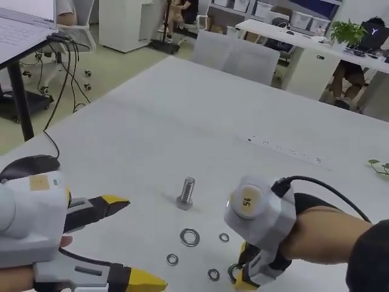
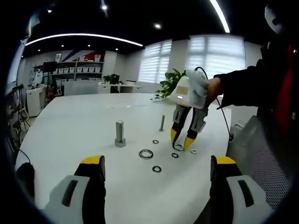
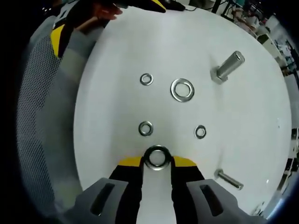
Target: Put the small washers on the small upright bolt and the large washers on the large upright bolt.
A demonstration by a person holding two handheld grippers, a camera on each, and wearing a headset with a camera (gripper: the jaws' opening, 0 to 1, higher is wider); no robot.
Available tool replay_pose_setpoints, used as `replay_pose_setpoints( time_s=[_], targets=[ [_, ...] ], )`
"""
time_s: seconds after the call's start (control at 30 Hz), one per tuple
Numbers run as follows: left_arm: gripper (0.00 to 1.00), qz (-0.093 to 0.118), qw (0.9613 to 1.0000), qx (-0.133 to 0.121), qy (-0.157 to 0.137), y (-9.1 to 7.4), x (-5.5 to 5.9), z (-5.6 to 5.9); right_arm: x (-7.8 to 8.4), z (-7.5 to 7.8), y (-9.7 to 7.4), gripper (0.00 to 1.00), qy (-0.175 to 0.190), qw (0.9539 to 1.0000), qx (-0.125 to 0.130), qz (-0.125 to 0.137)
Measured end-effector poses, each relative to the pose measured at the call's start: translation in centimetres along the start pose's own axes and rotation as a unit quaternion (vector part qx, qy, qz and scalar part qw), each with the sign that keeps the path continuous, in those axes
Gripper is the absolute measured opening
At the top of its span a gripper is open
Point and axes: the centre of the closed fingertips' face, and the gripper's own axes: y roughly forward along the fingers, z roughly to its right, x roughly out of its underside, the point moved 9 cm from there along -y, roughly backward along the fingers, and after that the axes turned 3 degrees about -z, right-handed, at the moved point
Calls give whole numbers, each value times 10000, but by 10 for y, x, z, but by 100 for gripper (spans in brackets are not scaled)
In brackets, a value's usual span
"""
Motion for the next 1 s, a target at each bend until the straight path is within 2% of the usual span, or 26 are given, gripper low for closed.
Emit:
replay_pose_setpoints(
  time_s=[0.5,0.77,0.87,1.0],
  targets=[
    [93,71,9998,-182,22,-2,0,-3,1,0,0,23,75,10000,-2,23],
    [94,153,9993,-308,136,-1,-1,-6,3,0,0,23,104,9999,17,-8],
    [93,244,9989,-347,205,-2,-2,-7,4,0,-1,23,122,9999,30,-16],
    [93,242,9987,-389,238,-2,-2,-8,3,0,-4,23,122,9999,63,12]
  ],
)
